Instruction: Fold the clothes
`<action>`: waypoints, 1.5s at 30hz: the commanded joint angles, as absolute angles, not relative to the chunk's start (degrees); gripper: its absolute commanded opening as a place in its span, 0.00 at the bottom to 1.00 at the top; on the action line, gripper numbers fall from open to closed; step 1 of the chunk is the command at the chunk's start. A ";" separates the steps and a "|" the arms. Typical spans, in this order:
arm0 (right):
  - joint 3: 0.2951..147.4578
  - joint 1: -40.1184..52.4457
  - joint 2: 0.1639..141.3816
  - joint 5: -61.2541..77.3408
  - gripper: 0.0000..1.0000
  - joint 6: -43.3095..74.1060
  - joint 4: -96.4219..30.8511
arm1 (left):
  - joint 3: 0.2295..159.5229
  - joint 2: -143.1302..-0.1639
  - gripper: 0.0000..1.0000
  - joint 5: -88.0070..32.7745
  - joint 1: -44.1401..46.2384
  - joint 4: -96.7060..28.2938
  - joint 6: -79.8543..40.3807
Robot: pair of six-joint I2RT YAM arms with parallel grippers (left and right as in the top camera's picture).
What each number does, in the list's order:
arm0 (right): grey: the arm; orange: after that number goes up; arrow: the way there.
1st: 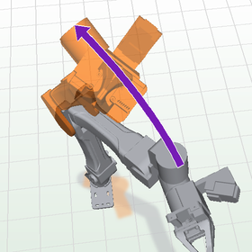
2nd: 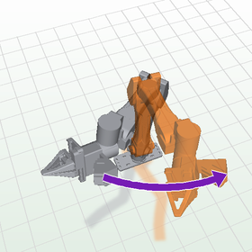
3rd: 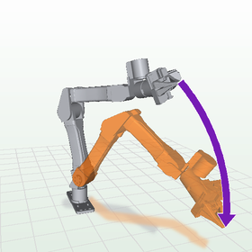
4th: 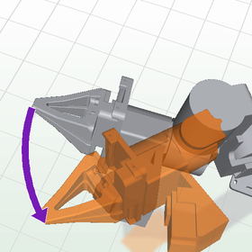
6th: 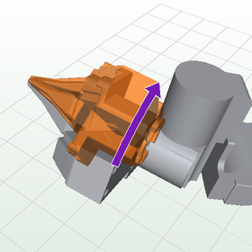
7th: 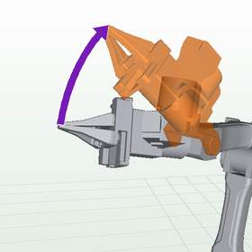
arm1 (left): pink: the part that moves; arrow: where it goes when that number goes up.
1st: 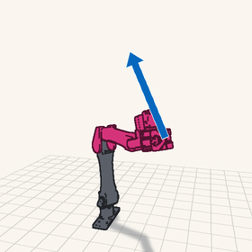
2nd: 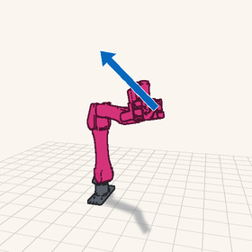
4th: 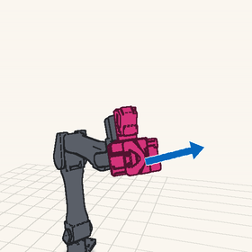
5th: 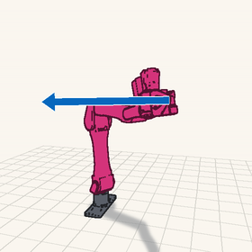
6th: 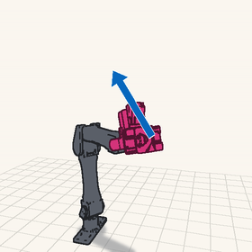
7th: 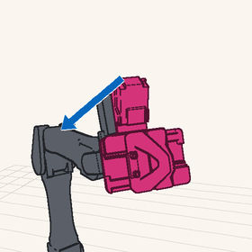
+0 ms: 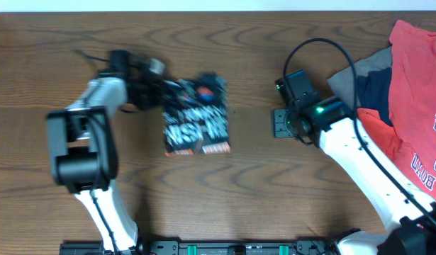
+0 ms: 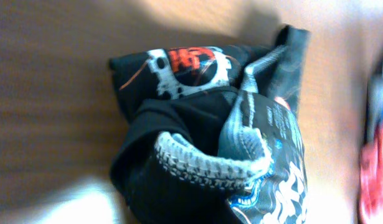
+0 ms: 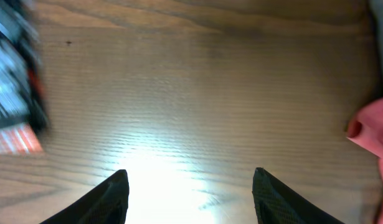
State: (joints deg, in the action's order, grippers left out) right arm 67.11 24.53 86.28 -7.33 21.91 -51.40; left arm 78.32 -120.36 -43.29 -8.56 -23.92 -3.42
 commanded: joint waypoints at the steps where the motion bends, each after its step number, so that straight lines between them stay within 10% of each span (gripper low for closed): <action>1: 67.83 23.24 84.79 -7.73 0.62 22.65 -52.42 | 80.77 -120.95 0.06 -41.28 -16.69 -22.13 -8.14; 21: 67.83 22.87 84.75 -7.73 0.62 22.68 -53.10 | 80.97 -120.97 0.06 -33.82 -48.58 -11.09 -15.77; 22: 67.83 22.87 84.75 -7.73 0.63 22.68 -53.12 | 80.97 -120.97 0.09 -33.82 -48.93 -11.22 -15.77; 25: 67.83 22.90 84.75 -7.73 0.63 22.68 -53.12 | 80.97 -120.97 0.98 -34.63 -49.39 -11.68 -15.79; 37: 67.83 22.87 84.75 -7.73 0.72 22.68 -52.95 | 80.99 -108.77 0.98 -38.85 -48.10 -14.37 -16.43; 45: 67.81 21.08 84.75 1.91 0.99 25.28 -49.52 | 80.99 -101.78 0.98 -30.02 -35.59 -21.43 -13.56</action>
